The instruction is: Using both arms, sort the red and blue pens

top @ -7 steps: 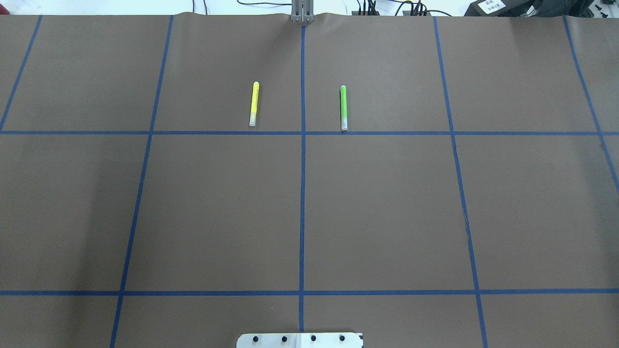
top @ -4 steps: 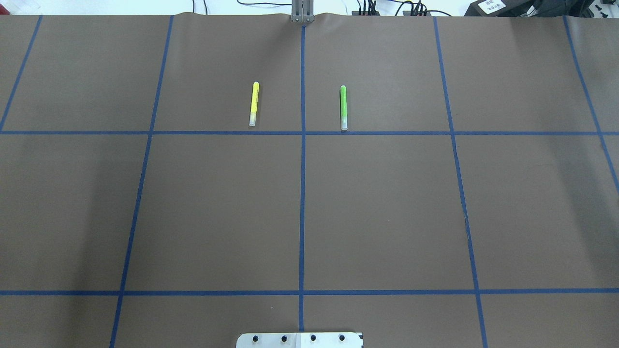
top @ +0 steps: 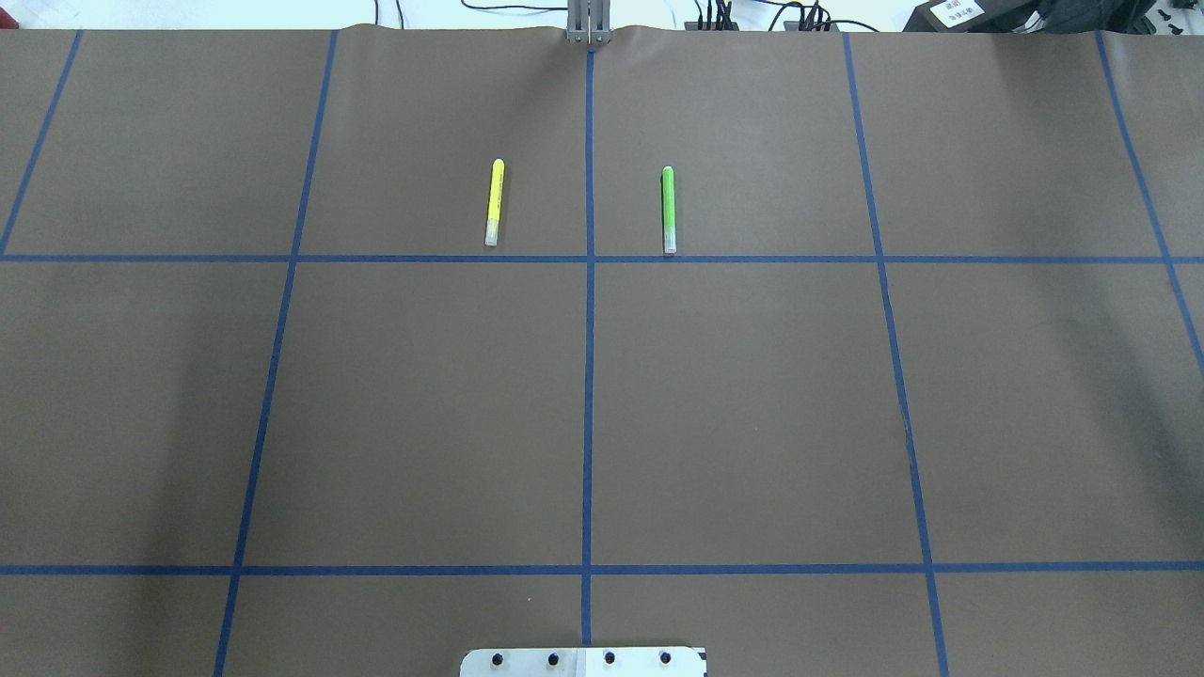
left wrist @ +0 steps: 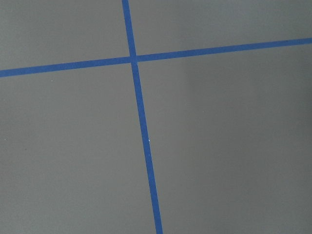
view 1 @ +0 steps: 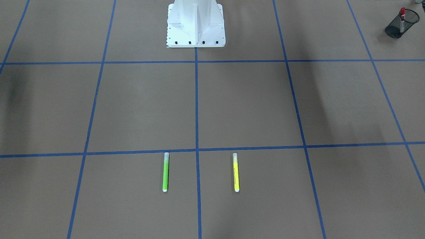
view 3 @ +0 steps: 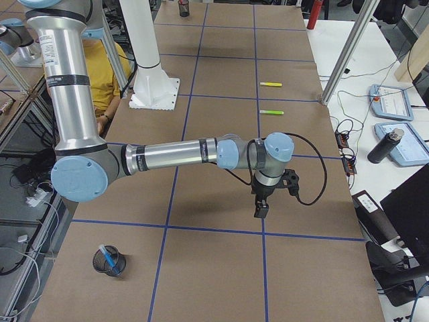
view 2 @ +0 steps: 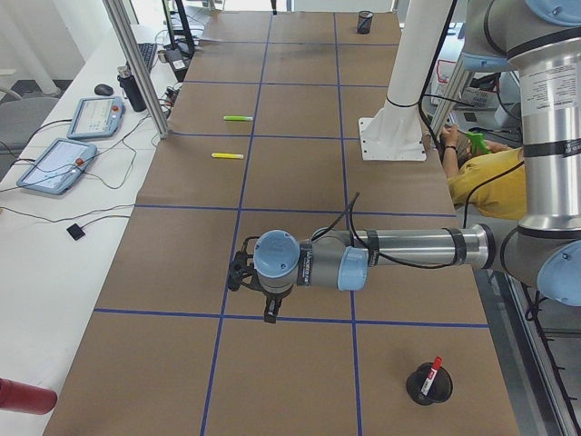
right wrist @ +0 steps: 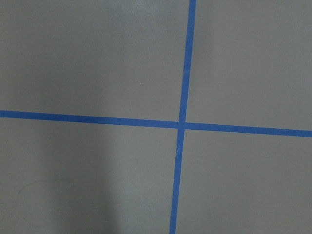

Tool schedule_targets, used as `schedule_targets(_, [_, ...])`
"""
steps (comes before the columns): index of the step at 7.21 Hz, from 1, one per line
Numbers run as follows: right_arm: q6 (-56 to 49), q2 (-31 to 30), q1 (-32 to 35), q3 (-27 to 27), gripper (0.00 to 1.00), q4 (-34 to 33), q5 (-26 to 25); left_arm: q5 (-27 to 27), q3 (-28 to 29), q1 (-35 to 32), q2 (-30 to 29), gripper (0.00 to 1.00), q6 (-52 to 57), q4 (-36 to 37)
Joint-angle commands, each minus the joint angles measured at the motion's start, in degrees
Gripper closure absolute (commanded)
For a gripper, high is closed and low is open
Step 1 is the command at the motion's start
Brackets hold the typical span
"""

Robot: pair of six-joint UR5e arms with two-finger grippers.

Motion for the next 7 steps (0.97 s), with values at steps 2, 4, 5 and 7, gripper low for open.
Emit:
schedule_targets(2, [-0.21, -0.77, -0.04, -0.05, 0.00, 0.04, -0.12, 0.06, 0.11, 0.00, -0.03, 0.00, 0.15, -2.07])
schedule_targets(4, [-0.83, -1.12, 0.04, 1.43, 0.00, 0.04, -0.03, 0.24, 0.11, 0.00, -0.03, 0.00, 0.15, -2.16])
schedule_targets(5, [-0.91, -1.91, 0.04, 2.83, 0.00, 0.04, -0.03, 0.33, 0.02, 0.00, -0.29, 0.00, 0.15, -1.99])
schedule_targets(7, [-0.74, -5.68, 0.13, 7.57, 0.00, 0.47, -0.12, 0.50, 0.02, 0.00, -0.21, 0.00, 0.24, -2.68])
